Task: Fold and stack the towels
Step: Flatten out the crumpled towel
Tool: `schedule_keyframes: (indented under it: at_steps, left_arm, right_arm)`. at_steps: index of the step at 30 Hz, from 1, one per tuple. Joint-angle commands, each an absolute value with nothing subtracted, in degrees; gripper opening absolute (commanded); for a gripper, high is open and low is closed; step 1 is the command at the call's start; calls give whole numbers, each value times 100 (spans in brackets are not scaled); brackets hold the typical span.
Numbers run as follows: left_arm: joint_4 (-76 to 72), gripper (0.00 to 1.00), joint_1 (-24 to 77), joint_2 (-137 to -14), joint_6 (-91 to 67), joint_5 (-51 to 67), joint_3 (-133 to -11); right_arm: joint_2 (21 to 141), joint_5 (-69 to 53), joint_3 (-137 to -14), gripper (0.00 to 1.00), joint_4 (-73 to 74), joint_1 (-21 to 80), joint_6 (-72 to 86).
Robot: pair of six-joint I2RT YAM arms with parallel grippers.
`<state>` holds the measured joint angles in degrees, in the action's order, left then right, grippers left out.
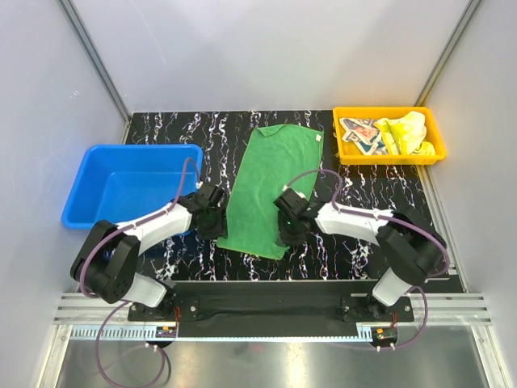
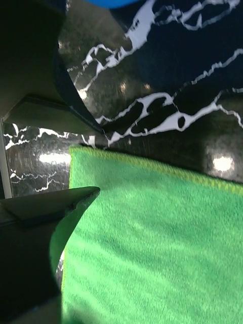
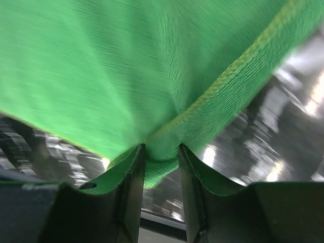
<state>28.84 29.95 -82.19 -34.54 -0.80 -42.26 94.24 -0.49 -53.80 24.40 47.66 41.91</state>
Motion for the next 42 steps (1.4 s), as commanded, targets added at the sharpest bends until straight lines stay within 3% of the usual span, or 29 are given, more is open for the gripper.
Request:
schedule_keyframes:
  at_steps: [1,9,16,24,32,42]
  left_arm:
    - [3014,50,3023,-7945,-3550,-492,-4157]
    - [3103,50,3208,-7076,-3542,-344,-4306]
    - [2031,53,3322,-7127,-3656,861,-3991]
    - [2460,52,3322,-7523,-3753,221,-3964]
    - [3146,51,3322,-7471,-3762,-799,-4157]
    - [3200,53,3436,-6988,-3507,-282,-4596]
  right_arm:
    - [8624,640,-4932,39,3040,4799,4578]
    - [6988,843,-4078,38,3602,4816,5185]
    - [7312,731,-4491,38,3130,4825,4870]
    - [7980,808,-4369,34,2944,4825,4842]
    - [7350,1459,-4113,33,3981,4834,5212]
    - [6926,1354,-4385,32,4097,4834,5152]
